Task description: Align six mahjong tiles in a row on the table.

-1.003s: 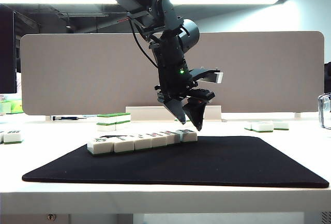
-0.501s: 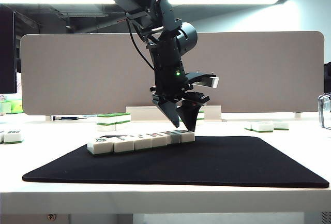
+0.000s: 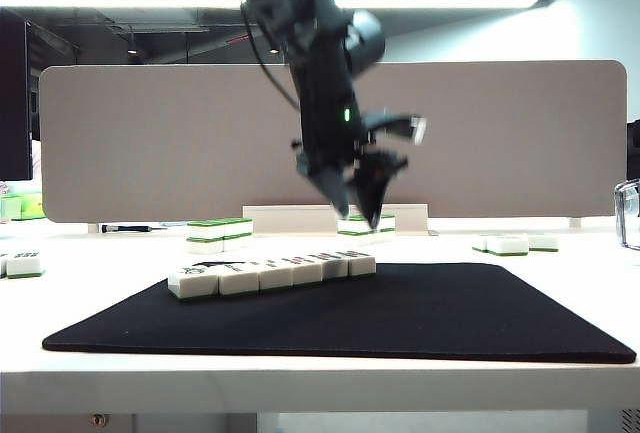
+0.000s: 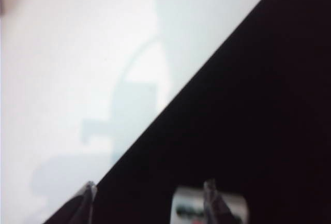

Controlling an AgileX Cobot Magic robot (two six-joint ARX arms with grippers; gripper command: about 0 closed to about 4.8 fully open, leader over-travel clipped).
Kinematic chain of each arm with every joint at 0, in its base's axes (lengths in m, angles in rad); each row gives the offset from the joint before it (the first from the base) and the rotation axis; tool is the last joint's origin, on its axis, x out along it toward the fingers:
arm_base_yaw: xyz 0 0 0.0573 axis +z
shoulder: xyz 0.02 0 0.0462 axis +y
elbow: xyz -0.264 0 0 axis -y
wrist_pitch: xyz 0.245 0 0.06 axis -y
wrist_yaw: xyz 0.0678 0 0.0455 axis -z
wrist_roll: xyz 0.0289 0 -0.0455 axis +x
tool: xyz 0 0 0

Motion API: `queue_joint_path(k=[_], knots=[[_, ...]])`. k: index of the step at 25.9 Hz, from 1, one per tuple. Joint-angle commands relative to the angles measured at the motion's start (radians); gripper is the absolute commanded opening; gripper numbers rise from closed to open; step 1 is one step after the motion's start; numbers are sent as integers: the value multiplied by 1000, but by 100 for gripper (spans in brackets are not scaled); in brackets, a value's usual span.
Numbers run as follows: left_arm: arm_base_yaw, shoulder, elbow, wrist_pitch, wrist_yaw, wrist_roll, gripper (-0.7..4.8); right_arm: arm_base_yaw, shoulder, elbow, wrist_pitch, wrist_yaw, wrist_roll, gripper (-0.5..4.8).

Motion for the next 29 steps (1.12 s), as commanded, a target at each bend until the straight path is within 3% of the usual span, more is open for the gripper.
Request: queue_joint_path(k=[1, 4, 6, 7, 9, 11, 15, 29], knots=[[-2, -95, 6, -145, 0, -1, 243, 1, -11, 3, 10, -8, -3, -1], [-2, -192, 6, -348, 0, -30, 90, 2, -11, 3, 10, -9, -2, -1], [-2, -229, 6, -459, 1, -68, 55, 2, -11, 3, 10, -13, -2, -1], [-2, -259, 6, -581, 2, -106, 46, 2, -11, 3, 10, -32, -2, -1], [-2, -313, -16, -586, 6, -171, 45, 1, -11, 3, 10, -55, -2, -1], [-2, -388, -26, -586, 31, -187, 17, 2, -11, 3, -1, -108, 0, -1], [-1, -517, -26, -586, 31, -225, 17, 2, -11, 3, -23, -180, 0, -1], [-1, -799, -23, -584, 27, -228, 18, 2, -11, 3, -19, -179, 0, -1]])
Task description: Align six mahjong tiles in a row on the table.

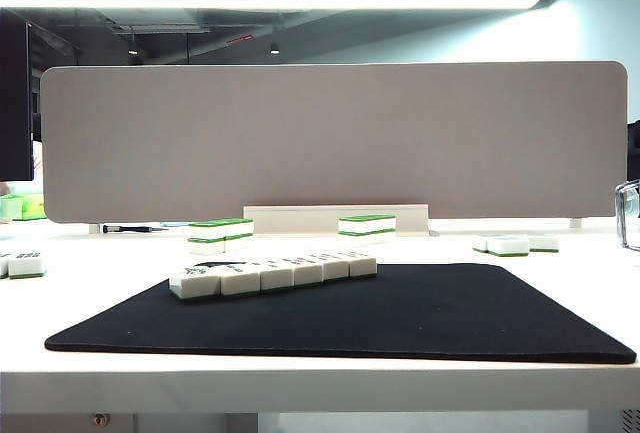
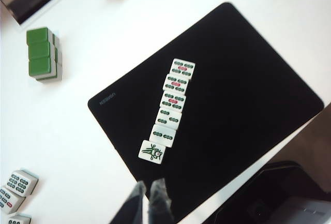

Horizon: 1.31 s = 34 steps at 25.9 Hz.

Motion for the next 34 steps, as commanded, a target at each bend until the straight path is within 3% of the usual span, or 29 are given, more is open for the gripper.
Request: queue_joint_path(k=[1, 5, 9, 17, 21, 22, 24, 28, 34], knots=[[-1, -37, 4, -7, 0, -3, 17, 2, -11, 3, 12, -4, 0, -1], [-1, -44, 4, -7, 0, -1, 17, 2, -11, 3, 12, -4, 0, -1], [-1, -43, 4, -6, -42, 52, 18, 2, -11, 3, 12, -4, 0, -1], [-1, -42, 4, -2, -346, 68, 18, 2, -11, 3, 12, -4, 0, -1], [18, -36, 1, 66, -343, 23, 18, 2, -11, 3, 12, -4, 0, -1], [53, -38, -2, 140, -323, -35, 18, 2, -11, 3, 12, -4, 0, -1], [103, -86, -97, 322, -310, -130, 18, 2, -11, 3, 12, -4, 0, -1], [173, -196, -348, 561, -310, -182, 18, 2, -11, 3, 12, -4, 0, -1], [277, -375, -772, 812, -310, -253, 18, 2, -11, 3, 12, -5, 0, -1]])
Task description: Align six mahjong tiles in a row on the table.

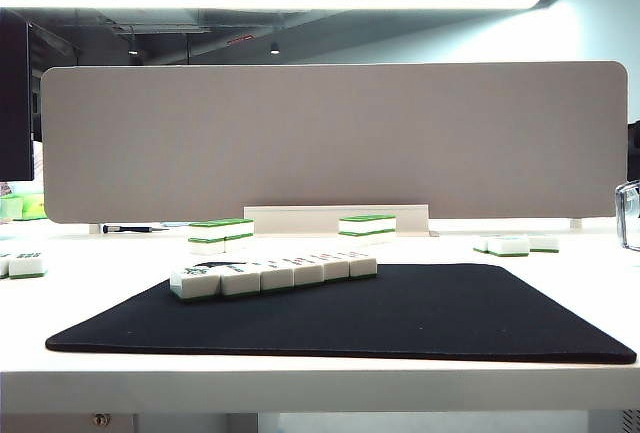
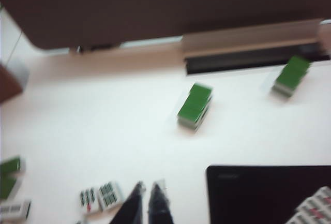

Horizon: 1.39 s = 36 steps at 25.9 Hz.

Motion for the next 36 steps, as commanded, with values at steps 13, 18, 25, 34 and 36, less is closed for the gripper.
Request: queue_joint_path(k=[13, 18, 25, 34, 36], knots=[[212, -493, -1051, 627, -1, -148, 18, 2, -11, 3, 13, -4, 0, -1], [268, -704, -1300, 718, -4, -147, 18, 2, -11, 3, 13, -3, 0, -1], [370, -901, -1445, 717, 49, -147, 18, 1, -11, 3, 13, -4, 0, -1], [459, -1086, -1535, 647, 151, -63, 18, 1, -11, 3, 13, -4, 0, -1], [467, -1127, -1535, 610, 166, -41, 18, 1, -11, 3, 13, -4, 0, -1]])
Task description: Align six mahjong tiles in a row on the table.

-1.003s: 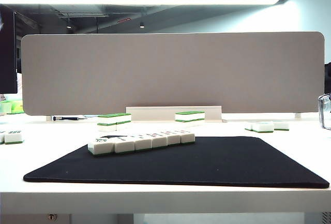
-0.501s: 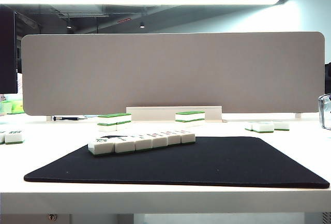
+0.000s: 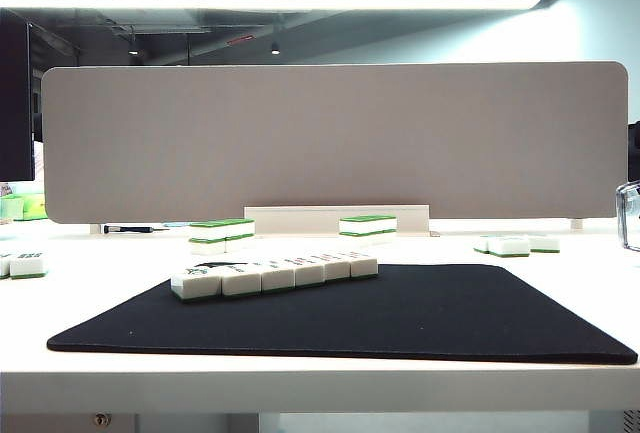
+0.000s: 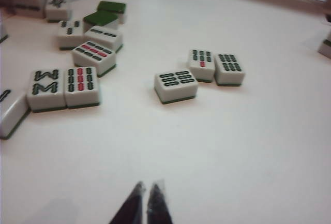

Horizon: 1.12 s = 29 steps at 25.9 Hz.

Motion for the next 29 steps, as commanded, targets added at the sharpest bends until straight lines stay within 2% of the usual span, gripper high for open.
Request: queue_joint_path(k=[1, 5, 10, 16, 29], knots=[[14, -61, 2, -61, 35, 48, 18, 1, -11, 3, 13, -3, 0, -1], [20, -116, 3, -93, 56, 68, 18, 1, -11, 3, 13, -4, 0, -1], [11, -179, 3, -105, 171, 143, 18, 1, -11, 3, 13, -3, 0, -1], [-6, -179, 3, -97, 290, 88, 18, 1, -11, 3, 12, -3, 0, -1], [-6, -179, 3, -97, 287, 90, 18, 1, -11, 3, 13, -3, 0, -1]])
